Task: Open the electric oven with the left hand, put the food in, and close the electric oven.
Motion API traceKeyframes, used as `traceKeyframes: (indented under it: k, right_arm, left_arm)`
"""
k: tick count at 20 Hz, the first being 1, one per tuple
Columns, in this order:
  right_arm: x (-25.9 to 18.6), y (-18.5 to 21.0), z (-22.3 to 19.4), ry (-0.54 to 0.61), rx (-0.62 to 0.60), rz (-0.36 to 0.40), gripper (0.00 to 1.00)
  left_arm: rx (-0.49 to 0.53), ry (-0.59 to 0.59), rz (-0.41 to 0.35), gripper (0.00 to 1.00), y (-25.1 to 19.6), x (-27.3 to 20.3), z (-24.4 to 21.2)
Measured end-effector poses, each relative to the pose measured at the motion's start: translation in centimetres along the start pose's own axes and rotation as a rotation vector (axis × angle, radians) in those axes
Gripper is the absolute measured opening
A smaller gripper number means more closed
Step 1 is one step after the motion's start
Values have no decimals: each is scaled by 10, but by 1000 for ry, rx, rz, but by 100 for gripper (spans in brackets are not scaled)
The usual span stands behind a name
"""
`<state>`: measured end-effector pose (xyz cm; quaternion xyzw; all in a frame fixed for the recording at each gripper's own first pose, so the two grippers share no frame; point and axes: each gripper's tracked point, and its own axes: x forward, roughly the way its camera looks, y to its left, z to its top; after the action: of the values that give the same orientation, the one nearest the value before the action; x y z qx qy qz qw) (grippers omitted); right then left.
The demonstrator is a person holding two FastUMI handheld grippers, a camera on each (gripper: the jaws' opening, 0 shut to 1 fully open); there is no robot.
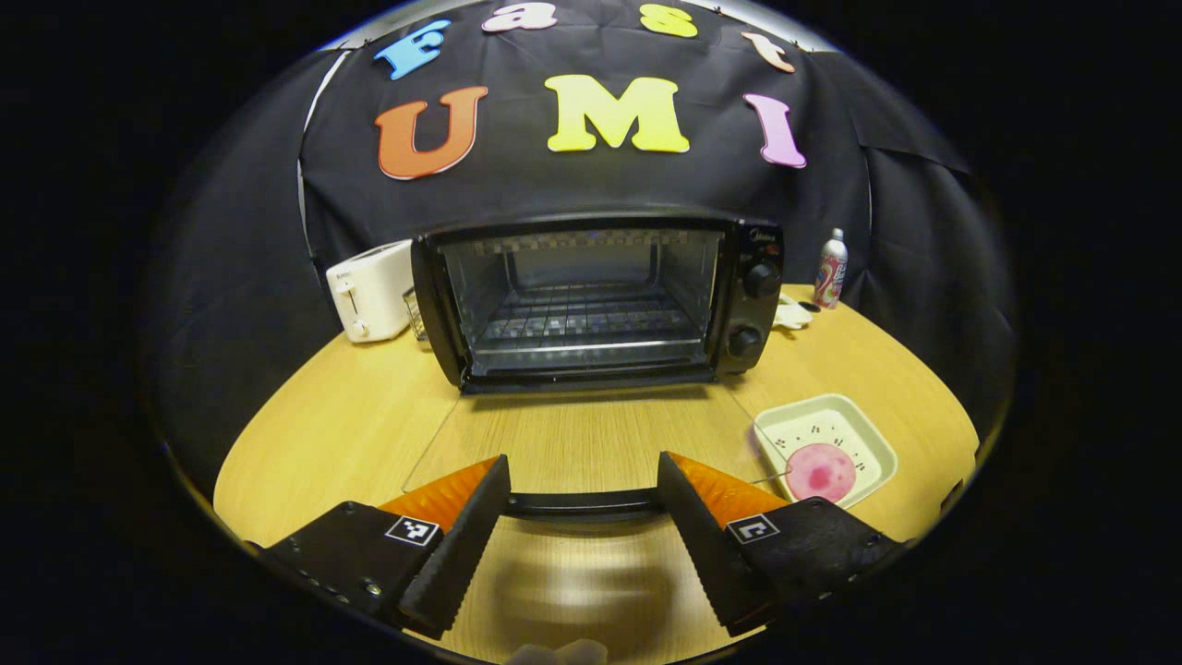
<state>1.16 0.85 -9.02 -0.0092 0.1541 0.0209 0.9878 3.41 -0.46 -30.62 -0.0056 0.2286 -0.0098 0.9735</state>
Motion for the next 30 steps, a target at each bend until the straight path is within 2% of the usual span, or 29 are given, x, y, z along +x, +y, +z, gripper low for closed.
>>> traceKeyframes:
  k: [1, 2, 3, 4, 5, 6, 7, 12, 15, 18, 21, 24, 25, 26, 28, 30]
  right_arm:
    - [12, -1, -17, 41, 7, 10, 95]
    - [25, -3, -37, 97, 10, 15, 95]
    - [40, -5, -60, 150, 12, 26, 87]
    - [53, -5, -81, 200, 19, 46, 88]
    - [70, -7, -103, 254, 24, 52, 80]
    - [85, -6, -123, 304, 30, 68, 83]
    - [97, -6, -143, 354, 46, 87, 82]
    - [161, 8, -212, 561, 95, 211, 67]
    - [193, 13, -248, 694, 154, 243, 59]
    - [216, 10, -266, 777, 152, 235, 55]
    - [222, 16, -279, 850, 145, 236, 48]
    - [227, 13, -278, 890, 108, 182, 41]
    - [227, 14, -285, 921, 77, 164, 31]
    - [229, 14, -283, 939, 38, 155, 28]
    - [229, 16, -283, 989, -12, 118, 32]
    - [232, 20, -282, 1019, 2, 105, 23]
  left_arm:
    - [-1, -25, -8, 97, 0, -9, 11]
    - [-1, -49, -11, 97, -1, -20, 22]
    - [-3, -68, -10, 97, 1, -30, 33]
    - [-7, -89, -3, 97, 4, -41, 44]
    - [-15, -111, 1, 97, 6, -51, 56]
    - [-22, -132, 11, 97, 8, -62, 69]
    - [-24, -154, 21, 97, 10, -72, 82]
    - [-55, -204, 122, 97, 19, -118, 126]
    - [-69, -216, 180, 97, 22, -135, 139]
    - [-66, -224, 210, 97, 23, -147, 147]
    - [-84, -217, 228, 97, 27, -150, 144]
    - [-102, -215, 226, 97, 31, -147, 141]
    - [-111, -221, 221, 97, 33, -146, 142]
    - [-119, -227, 218, 97, 34, -146, 142]
    - [-127, -234, 213, 97, 40, -143, 141]
    - [-135, -237, 200, 97, 45, -141, 139]
